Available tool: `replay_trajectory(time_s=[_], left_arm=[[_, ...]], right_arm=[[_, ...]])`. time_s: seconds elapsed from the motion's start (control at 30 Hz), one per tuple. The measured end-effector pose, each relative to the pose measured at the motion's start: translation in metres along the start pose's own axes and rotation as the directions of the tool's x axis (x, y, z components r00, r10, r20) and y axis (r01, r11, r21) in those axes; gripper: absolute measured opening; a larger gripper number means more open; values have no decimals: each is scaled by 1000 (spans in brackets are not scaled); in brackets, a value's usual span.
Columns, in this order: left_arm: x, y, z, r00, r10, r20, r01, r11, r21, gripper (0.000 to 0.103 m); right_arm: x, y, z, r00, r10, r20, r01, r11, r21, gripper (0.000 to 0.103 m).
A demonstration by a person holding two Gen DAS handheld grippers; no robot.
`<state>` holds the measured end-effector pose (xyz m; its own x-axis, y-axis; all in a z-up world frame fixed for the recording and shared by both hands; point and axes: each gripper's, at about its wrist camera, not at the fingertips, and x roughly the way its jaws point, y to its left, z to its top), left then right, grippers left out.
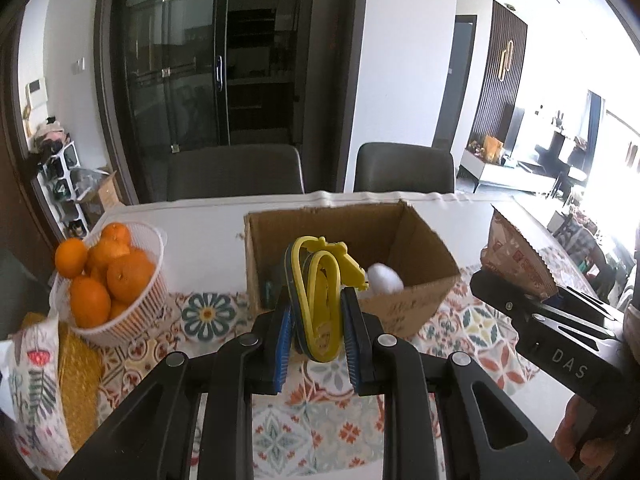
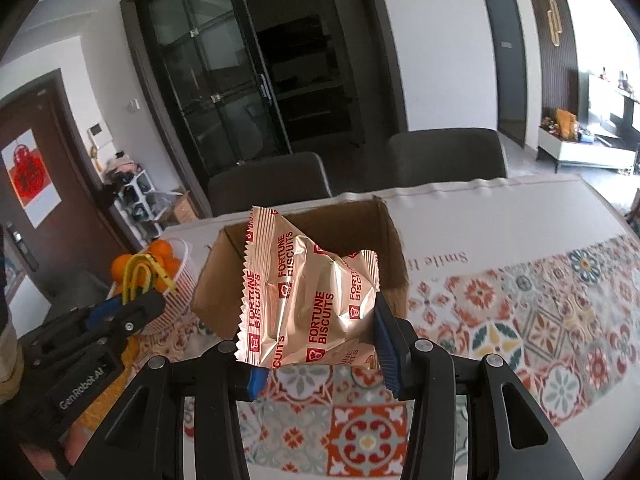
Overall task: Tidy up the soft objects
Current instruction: 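Lift and carry the yellow clip and biscuit packet over the box with both tools, then open both tools to drop the clip and biscuit packet into the box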
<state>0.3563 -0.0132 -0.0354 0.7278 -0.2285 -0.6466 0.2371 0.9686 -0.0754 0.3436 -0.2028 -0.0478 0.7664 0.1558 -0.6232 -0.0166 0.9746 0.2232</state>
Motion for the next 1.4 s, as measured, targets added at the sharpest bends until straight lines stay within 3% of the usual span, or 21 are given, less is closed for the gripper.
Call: replay_trajectory(time_s=[0.23, 0.53, 0.77, 1.07, 1.4], left_arm=[[21, 2, 28, 1000, -11, -1, 11, 1000, 1, 24], [58, 11, 49, 999, -8, -53, 8, 1000, 2, 24], [92, 17, 58, 993, -11, -119, 11, 1000, -3, 24], [130, 19, 58, 980, -24, -197, 25, 1000, 1, 24], [163, 15, 57, 955, -34, -293, 42, 999, 22, 25]], right_arm=[[19, 0, 35, 999, 33, -5, -33, 999, -37, 46], [61, 3, 63, 994, 60, -90, -67, 994, -82, 46], [106, 0, 72, 973, 82, -215, -105, 989, -100, 46], [154, -4, 68, 931, 85, -355, -135, 984, -119, 46], [183, -11, 70, 907, 59, -417, -132, 980, -150, 48]])
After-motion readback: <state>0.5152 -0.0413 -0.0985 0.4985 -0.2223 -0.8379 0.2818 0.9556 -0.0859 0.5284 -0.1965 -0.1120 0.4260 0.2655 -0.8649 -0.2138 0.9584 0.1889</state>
